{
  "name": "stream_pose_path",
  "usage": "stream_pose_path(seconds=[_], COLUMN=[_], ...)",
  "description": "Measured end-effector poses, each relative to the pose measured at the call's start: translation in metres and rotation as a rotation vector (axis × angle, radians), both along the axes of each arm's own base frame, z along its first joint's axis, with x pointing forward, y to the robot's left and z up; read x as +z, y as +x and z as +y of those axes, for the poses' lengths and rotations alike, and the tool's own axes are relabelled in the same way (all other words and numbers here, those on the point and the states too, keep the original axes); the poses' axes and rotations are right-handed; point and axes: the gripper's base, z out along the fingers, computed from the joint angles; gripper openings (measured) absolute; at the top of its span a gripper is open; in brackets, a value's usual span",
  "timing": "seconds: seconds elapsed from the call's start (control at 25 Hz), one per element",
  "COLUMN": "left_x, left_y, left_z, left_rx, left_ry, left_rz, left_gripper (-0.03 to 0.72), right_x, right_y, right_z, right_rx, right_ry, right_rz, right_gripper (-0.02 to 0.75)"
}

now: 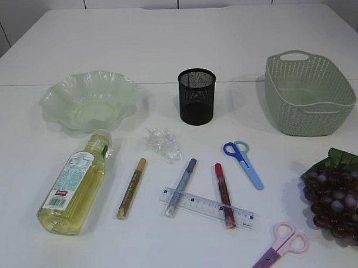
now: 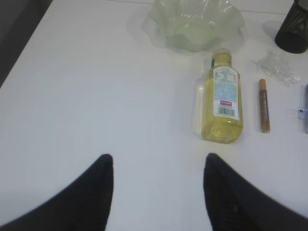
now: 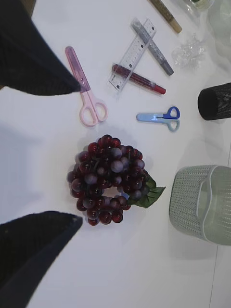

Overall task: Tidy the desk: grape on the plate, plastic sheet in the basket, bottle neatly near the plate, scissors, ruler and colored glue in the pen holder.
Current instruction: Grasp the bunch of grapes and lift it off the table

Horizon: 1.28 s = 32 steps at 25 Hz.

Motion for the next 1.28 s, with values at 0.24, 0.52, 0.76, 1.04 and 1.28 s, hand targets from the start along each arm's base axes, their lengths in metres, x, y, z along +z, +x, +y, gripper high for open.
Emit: stream_pose_path(seconds=[0.24, 0.52, 0.76, 1.04, 1.28], left_x=[0.0000, 0.0000, 0.0001, 0.0003, 0.0005], left_y=[0.0000, 0.0000, 0.0001, 0.0002, 0.0003], left_z=[0.0000, 0.0000, 0.0000, 0.0000, 0.0000], left_rx=[0.000, 0.000, 0.000, 0.000, 0.000], left_ry=[0.000, 0.000, 0.000, 0.000, 0.000], left_rz=[0.000, 0.000, -0.002, -0.004, -0.006], left_gripper=[0.433, 0.433, 0.433, 0.433, 0.433], right_x=[0.0000, 0.0000, 0.0000, 0.0000, 0.0000], right_y=[0.0000, 0.0000, 0.0000, 0.0000, 0.0000], right_z=[0.0000, 0.0000, 0.0000, 0.0000, 0.0000], right_rx=[0.000, 0.001, 0.001, 0.001, 0.001], right_ry=[0.000, -0.001, -0.001, -0.001, -0.001], right_rz=[0.000, 0.000, 0.000, 0.000, 0.000], right_gripper=[0.584, 0.584, 0.584, 0.584, 0.584])
